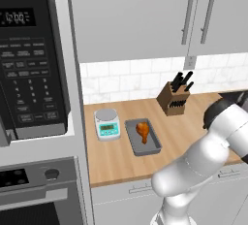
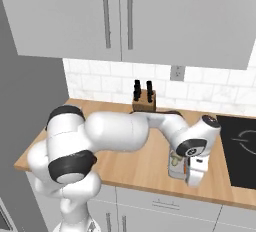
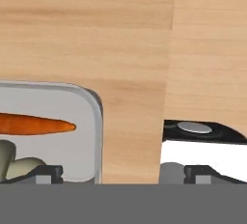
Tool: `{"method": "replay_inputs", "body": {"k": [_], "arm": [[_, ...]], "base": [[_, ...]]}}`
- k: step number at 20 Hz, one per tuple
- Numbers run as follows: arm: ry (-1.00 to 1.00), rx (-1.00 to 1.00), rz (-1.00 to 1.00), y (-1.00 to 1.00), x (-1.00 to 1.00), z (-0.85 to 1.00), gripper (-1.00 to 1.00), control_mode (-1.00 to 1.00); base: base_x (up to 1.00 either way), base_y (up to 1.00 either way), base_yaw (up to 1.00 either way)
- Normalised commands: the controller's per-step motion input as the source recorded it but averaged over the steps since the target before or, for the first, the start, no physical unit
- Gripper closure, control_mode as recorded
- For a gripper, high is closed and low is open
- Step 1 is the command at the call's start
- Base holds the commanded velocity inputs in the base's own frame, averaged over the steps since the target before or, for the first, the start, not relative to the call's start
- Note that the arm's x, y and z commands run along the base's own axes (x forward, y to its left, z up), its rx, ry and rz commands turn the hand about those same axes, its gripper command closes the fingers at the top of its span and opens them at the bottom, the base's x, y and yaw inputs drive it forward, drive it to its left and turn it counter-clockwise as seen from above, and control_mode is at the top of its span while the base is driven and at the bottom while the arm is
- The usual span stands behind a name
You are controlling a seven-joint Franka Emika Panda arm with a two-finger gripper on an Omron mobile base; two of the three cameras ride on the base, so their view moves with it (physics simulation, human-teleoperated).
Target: Take the meat container that has the chicken drumstick and place it on the second highest rack of the freezer. Then take the vegetable container that has the carrot and mushroom and place it on the highest rack of the freezer.
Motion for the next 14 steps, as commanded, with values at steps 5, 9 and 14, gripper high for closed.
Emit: {"method": "replay_inputs", "body": {"k": [5,9,14], "arm": [[-0.05,0.03,-0.07,0.16,0.01,-0.12,-1.00,-1.00],[0.00,0.00,-0.12,0.12,0.00,0.00,-1.00,-1.00],[0.00,-0.01,-0.12,0.07,0.09,-0.28,-1.00,-1.00]], "base": [[0.00,0.00,0.00],[0.00,0.00,0.00],[0.00,0.00,0.00]]}}
